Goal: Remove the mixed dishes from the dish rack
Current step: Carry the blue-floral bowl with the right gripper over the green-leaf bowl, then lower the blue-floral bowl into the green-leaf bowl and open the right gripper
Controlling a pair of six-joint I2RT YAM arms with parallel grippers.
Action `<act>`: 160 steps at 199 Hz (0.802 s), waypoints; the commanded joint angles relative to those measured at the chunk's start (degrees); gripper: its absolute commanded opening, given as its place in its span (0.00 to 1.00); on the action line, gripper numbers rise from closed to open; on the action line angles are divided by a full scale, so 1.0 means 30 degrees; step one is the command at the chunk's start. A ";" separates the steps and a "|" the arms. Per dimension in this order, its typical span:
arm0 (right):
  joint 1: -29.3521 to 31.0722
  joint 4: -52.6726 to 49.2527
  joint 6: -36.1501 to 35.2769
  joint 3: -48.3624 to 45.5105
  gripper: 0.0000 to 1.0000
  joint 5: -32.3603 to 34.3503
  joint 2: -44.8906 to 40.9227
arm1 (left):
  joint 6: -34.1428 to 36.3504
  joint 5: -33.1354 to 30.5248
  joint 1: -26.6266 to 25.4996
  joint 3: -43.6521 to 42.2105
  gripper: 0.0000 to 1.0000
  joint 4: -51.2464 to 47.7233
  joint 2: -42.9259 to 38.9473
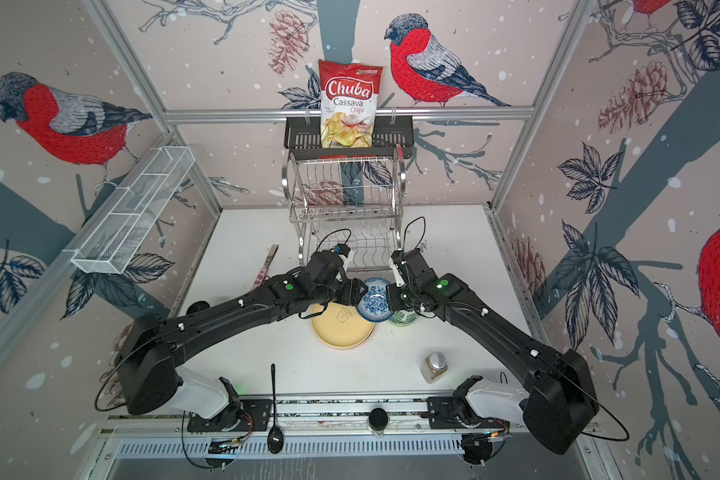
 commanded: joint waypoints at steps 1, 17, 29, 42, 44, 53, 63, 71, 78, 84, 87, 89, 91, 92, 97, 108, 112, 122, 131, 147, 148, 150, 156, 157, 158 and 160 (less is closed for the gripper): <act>-0.0742 -0.0881 -0.0032 -0.0201 0.00 0.0605 -0.0198 | -0.0087 0.0277 -0.0026 0.0135 0.72 0.1240 -0.0129; -0.1573 -0.1268 -0.0113 -0.0451 0.00 0.0790 -0.0172 | 0.0006 -0.0056 -0.0025 -0.0067 0.74 0.1255 -0.0441; -0.2315 -0.1365 -0.0204 -0.0647 0.00 0.0401 -0.0144 | 0.0003 -0.0331 -0.0025 -0.0396 0.76 0.1350 -0.0731; -0.2932 -0.1523 -0.0207 -0.0675 0.00 0.0368 -0.0102 | -0.0014 -0.0648 -0.0025 -0.0683 0.77 0.1448 -0.1085; -0.3004 -0.1558 -0.0208 -0.0665 0.00 0.0374 -0.0106 | 0.0000 -0.0640 -0.0025 -0.0737 0.77 0.1475 -0.1121; -0.3351 -0.1666 -0.0197 -0.0640 0.00 0.0333 -0.0100 | 0.0000 -0.0719 -0.0025 -0.0991 0.78 0.1617 -0.1350; -0.3702 -0.1693 -0.0232 -0.0668 0.00 0.0183 -0.0050 | 0.0064 -0.0844 -0.0025 -0.1250 0.78 0.1775 -0.1567; -0.3916 -0.1698 -0.0235 -0.0709 0.00 0.0033 0.0058 | 0.0124 -0.0974 -0.0025 -0.1450 0.78 0.1943 -0.1732; -0.4078 -0.1689 -0.0218 -0.0777 0.00 -0.0135 0.0165 | 0.0165 -0.1043 -0.0025 -0.1587 0.79 0.2048 -0.1851; -0.4144 -0.1644 -0.0234 -0.0870 0.00 -0.0276 0.0263 | 0.0208 -0.1105 -0.0003 -0.1681 0.79 0.2130 -0.1966; -0.4142 -0.1583 -0.0237 -0.0922 0.00 -0.0361 0.0320 | 0.0200 -0.1128 0.0003 -0.1717 0.79 0.2159 -0.1985; -0.4149 -0.1573 -0.0238 -0.0939 0.00 -0.0416 0.0365 | 0.0200 -0.1148 0.0004 -0.1743 0.79 0.2194 -0.1990; -0.4150 -0.1541 -0.0223 -0.0987 0.00 -0.0459 0.0399 | 0.0215 -0.1153 0.0004 -0.1771 0.79 0.2196 -0.2013; -0.4150 -0.1541 -0.0230 -0.0985 0.00 -0.0496 0.0424 | 0.0217 -0.1159 0.0004 -0.1776 0.79 0.2196 -0.2032; -0.4151 -0.1485 -0.0218 -0.1073 0.00 -0.0635 0.0521 | 0.0191 -0.1221 0.0004 -0.1830 0.80 0.2244 -0.2064; -0.4113 -0.1426 -0.0226 -0.1221 0.00 -0.0736 0.0595 | 0.0211 -0.1281 0.0004 -0.1952 0.80 0.2375 -0.2108; -0.4104 -0.1422 -0.0255 -0.1260 0.00 -0.0713 0.0596 | 0.0181 -0.1307 0.0004 -0.1984 0.80 0.2402 -0.2123; -0.4129 -0.1394 -0.0288 -0.1360 0.00 -0.0719 0.1131 | 0.0168 -0.1289 0.0006 -0.2048 0.80 0.2424 -0.2138; -0.4141 -0.1332 -0.0324 -0.1399 0.00 -0.0708 0.1195 | 0.0186 -0.1289 0.0032 -0.2044 0.80 0.2404 -0.2138; -0.4147 -0.1153 -0.0325 -0.1489 0.00 -0.0624 0.1293 | 0.0190 -0.1286 0.0033 -0.2074 0.81 0.2433 -0.2110; -0.4149 -0.1142 -0.0311 -0.1500 0.00 -0.0622 0.1310 | 0.0176 -0.1298 0.0033 -0.2074 0.81 0.2432 -0.2109; -0.4150 -0.1155 -0.0322 -0.1508 0.01 -0.0620 0.1338 | 0.0150 -0.1264 0.0033 -0.2074 0.81 0.2438 -0.2102; -0.4151 -0.1112 -0.0352 -0.1510 0.02 -0.0602 0.1422 | 0.0138 -0.1256 0.0033 -0.2075 0.81 0.2432 -0.2080; -0.4151 -0.1106 -0.0354 -0.1510 0.02 -0.0611 0.1434 | 0.0135 -0.1240 0.0033 -0.2074 0.81 0.2431 -0.2080; -0.4151 -0.1089 -0.0354 -0.1496 0.02 -0.0615 0.1454 | 0.0133 -0.1232 0.0033 -0.2074 0.81 0.2431 -0.2080; -0.4151 -0.1098 -0.0347 -0.1500 0.03 -0.0619 0.1484 | 0.0132 -0.1269 0.0033 -0.2074 0.81 0.2446 -0.2058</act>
